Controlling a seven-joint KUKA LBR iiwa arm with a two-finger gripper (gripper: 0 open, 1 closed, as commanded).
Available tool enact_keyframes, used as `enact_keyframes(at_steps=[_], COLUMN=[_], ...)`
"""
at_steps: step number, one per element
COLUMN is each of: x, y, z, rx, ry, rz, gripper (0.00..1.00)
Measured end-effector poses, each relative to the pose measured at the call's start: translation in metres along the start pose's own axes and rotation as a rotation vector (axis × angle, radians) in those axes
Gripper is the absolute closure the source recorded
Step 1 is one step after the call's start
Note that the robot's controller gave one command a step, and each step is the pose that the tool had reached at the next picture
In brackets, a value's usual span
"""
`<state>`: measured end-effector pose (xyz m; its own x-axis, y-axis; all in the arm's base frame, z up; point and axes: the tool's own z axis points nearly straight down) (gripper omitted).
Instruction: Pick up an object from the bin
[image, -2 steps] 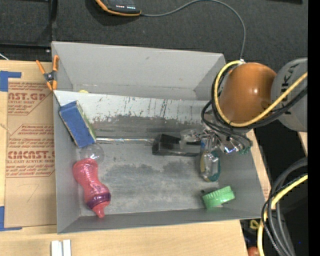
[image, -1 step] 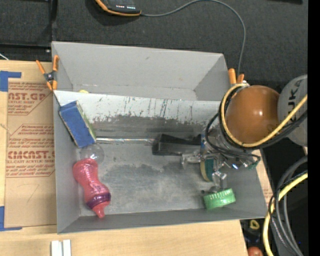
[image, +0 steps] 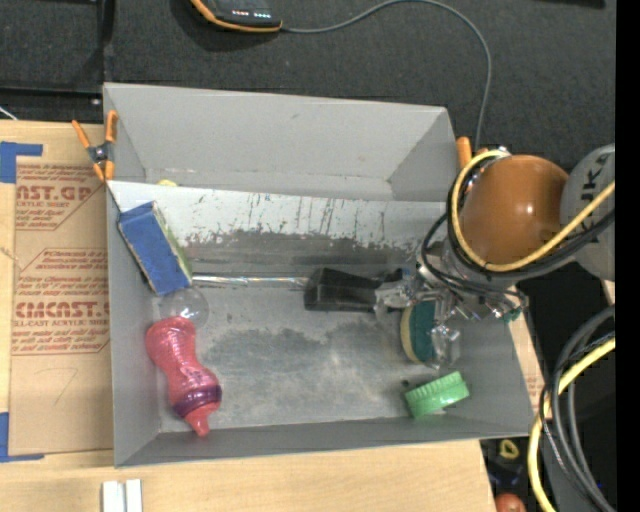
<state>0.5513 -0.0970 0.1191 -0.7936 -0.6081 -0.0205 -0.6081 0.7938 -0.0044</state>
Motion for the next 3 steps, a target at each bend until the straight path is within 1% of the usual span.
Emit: enact_keyframes(at_steps=[1,2,3], x=[0.032,0.036,0.036], y=[-0.012,-0.038,-0.038], z=[0.014,0.036,0.036], rx=[-0.002,-0.007,-0.007], ry=[0.004,-0.009,-0.009], rz=[-0.009,0.150,0.150], gripper=[0.00,1.00,1.00])
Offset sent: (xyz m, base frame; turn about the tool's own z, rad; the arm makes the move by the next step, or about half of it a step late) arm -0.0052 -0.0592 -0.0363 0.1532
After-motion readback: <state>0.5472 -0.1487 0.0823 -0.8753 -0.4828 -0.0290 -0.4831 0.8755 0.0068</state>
